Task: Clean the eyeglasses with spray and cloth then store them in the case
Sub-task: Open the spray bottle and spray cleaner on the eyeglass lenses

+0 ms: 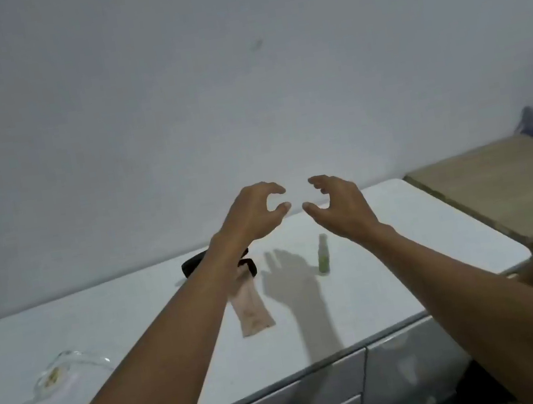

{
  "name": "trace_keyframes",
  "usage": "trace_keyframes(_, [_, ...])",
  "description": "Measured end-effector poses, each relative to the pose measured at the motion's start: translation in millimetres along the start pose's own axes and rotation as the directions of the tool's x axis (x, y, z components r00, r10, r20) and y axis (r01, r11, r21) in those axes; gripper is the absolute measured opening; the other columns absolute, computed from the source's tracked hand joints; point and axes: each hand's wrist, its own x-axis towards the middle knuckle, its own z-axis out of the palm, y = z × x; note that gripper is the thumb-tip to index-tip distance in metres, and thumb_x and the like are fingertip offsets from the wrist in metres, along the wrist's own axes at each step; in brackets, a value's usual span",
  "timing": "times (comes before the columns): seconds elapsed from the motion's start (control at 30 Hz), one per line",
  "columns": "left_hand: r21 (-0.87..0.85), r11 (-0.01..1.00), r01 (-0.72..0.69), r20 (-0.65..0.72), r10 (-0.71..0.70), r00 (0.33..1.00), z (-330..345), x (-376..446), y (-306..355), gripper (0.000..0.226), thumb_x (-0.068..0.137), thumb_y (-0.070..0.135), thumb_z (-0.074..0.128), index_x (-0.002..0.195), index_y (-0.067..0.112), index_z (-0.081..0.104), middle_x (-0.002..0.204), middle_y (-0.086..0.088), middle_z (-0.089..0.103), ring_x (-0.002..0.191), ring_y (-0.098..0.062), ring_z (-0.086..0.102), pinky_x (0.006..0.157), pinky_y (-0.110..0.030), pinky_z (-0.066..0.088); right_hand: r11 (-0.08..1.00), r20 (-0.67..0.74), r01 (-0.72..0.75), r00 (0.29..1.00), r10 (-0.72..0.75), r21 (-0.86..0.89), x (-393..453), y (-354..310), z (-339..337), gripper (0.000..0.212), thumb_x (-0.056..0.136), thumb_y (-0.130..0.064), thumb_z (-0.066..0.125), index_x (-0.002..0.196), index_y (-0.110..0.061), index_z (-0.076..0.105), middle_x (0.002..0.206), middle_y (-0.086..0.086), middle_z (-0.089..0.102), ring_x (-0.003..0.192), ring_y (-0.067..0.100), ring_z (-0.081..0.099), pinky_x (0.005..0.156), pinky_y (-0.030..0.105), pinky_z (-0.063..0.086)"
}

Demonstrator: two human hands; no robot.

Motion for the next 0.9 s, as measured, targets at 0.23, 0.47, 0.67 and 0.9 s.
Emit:
trace_keyframes(0.23, [-0.308,0.951,0.034,0.094,-0.005,0.996,82,-9,-6,0.041,0.082,0.030,0.081,0.122,0.031,0.071,0.123,0.005,0.069,0.107,-0.011,0.066,0.087,-0.029,0.056,0.988,0.023,-0.141,0.990,0.140,0.069,-49,79,46,0.075,0.077,-0.037,0.082,0.142,-0.014,0.054,0.136,0.006,0.063,0.125,0.021,0.058,0.104,0.044,0.050])
trace_keyframes(0.47, [-0.372,0.928,-0.031,0.043,0.051,0.998,125,-15,-18,0.032,0.077,0.016,0.085,0.108,0.022,0.079,0.104,0.008,0.076,0.090,-0.007,0.072,0.081,-0.019,0.054,0.958,0.007,-0.159,0.987,0.162,0.238,-56,107,83,0.063,0.067,-0.032,0.084,0.126,-0.018,0.066,0.114,-0.002,0.072,0.103,0.012,0.069,0.088,0.032,0.059])
trace_keyframes(0.67, [-0.429,0.903,-0.017,-0.044,-0.002,0.999,133,-18,-20,0.025,0.081,0.006,0.080,0.104,0.014,0.080,0.094,-0.001,0.077,0.081,-0.007,0.072,0.074,-0.013,0.052,0.949,-0.028,-0.176,0.981,0.190,0.261,-61,106,96,0.021,0.081,-0.016,0.082,0.097,-0.014,0.071,0.077,-0.010,0.071,0.065,-0.010,0.066,0.062,0.004,0.045])
trace_keyframes(0.9, [-0.547,0.837,-0.010,-0.174,-0.101,0.980,127,-17,-20,0.029,0.081,0.005,0.081,0.108,0.010,0.075,0.090,-0.005,0.074,0.086,-0.019,0.073,0.087,-0.030,0.060,0.955,-0.059,-0.178,0.979,0.197,0.236,-63,100,100,0.022,0.085,-0.018,0.080,0.103,-0.013,0.070,0.080,-0.006,0.069,0.085,0.017,0.071,0.083,0.032,0.055])
